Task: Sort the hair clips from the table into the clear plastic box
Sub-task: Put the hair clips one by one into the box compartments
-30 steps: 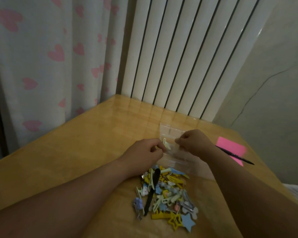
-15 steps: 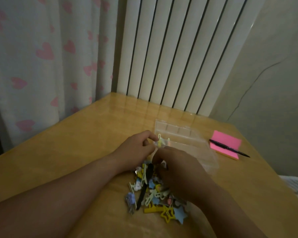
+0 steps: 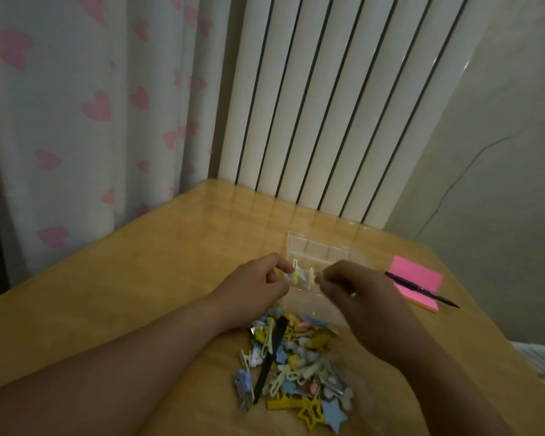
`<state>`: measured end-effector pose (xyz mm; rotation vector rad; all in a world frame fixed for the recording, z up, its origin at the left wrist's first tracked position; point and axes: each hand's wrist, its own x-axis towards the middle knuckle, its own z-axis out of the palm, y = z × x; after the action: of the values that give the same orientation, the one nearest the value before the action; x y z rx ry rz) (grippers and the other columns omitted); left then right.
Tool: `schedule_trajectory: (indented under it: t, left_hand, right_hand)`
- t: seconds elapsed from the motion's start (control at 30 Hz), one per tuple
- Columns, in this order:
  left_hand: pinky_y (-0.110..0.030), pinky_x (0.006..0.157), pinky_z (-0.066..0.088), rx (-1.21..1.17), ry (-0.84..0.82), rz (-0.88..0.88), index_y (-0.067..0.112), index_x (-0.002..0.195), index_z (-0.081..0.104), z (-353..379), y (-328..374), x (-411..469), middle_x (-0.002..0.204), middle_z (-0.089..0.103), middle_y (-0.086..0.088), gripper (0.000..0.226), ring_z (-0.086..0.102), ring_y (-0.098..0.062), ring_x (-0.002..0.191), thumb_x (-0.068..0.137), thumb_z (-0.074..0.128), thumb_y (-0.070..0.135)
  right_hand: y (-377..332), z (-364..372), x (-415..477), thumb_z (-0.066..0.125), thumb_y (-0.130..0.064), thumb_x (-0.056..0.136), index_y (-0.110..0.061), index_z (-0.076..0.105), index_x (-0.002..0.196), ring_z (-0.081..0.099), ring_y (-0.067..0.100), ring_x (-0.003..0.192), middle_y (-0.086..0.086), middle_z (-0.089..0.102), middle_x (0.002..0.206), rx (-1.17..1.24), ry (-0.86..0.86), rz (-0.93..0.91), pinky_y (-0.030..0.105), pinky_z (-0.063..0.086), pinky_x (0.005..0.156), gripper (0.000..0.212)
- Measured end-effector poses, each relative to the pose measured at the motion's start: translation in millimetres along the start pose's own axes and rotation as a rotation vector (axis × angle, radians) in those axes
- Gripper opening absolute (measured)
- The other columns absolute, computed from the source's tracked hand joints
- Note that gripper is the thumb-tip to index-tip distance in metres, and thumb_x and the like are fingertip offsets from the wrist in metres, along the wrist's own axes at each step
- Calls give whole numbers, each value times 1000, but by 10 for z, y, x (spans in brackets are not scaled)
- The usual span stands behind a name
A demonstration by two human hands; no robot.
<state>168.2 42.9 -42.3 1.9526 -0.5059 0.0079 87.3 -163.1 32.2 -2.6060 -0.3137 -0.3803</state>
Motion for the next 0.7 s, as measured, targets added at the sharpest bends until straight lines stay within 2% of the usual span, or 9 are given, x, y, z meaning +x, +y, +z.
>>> schedule_trajectory:
  t: [0.07, 0.17, 0.33, 0.43, 0.47, 0.53, 0.6, 0.7]
  left_hand:
    - [-29, 60, 43, -13, -7, -4, 34, 124, 64, 9, 0, -2, 84, 60, 3, 20, 48, -5, 59, 105, 58, 28]
    - [-31, 61, 43, -20, -7, -6, 34, 123, 64, 12, -9, 9, 83, 59, 4, 20, 48, -7, 59, 105, 58, 28]
    - [-33, 63, 42, -32, -11, -6, 33, 124, 64, 16, 4, -3, 83, 59, 3, 21, 48, -10, 63, 105, 59, 28]
    - [-37, 66, 46, -27, -17, -11, 33, 124, 64, 7, 7, -3, 90, 64, -2, 22, 54, -15, 70, 103, 59, 30]
    - [-38, 68, 47, -22, -19, -15, 33, 125, 63, 6, 7, -1, 92, 65, -3, 22, 55, -16, 72, 103, 59, 30]
    - [-39, 69, 48, -19, -22, -17, 32, 125, 63, 6, 16, -2, 92, 65, -3, 23, 56, -17, 73, 103, 59, 30]
    - [-40, 69, 47, -22, -22, -17, 31, 125, 63, 7, 23, -5, 91, 64, -3, 23, 56, -18, 73, 103, 59, 30]
    - [-40, 70, 47, -21, -24, -19, 31, 124, 63, 0, 34, -10, 90, 64, -3, 23, 55, -17, 73, 102, 60, 30]
  right_hand:
    - [66, -88, 160, 65, -25, 101, -29, 70, 98, 62, 1, 82, -13, 68, 90, 80, 84, 82, 23, 44, 67, 7]
    - [219, -142, 500, 70, -19, 99, -21, 72, 96, 64, 15, 79, -5, 71, 87, 57, 101, 211, 27, 43, 61, 4]
    - [389, -26, 971, 77, -13, 90, -17, 78, 87, 65, 14, 74, 0, 73, 83, -113, -72, 340, 26, 47, 57, 5]
    - [413, 57, 1170, 81, -11, 82, -7, 82, 90, 73, 22, 78, 8, 77, 83, -188, -210, 459, 31, 59, 66, 9]
    - [415, 89, 1218, 80, -12, 82, -3, 81, 87, 72, 25, 76, 9, 76, 81, -253, -273, 486, 31, 59, 67, 10]
    - [395, 151, 1275, 74, -17, 83, -4, 75, 75, 62, 22, 65, 7, 66, 72, -425, -380, 498, 25, 48, 57, 16]
    - [402, 200, 1312, 74, -23, 82, -8, 71, 71, 57, 18, 58, 4, 63, 68, -454, -373, 530, 25, 40, 49, 18]
    - [406, 234, 1318, 78, -24, 81, -9, 70, 76, 57, 16, 57, 5, 65, 71, -406, -367, 553, 23, 40, 47, 19]
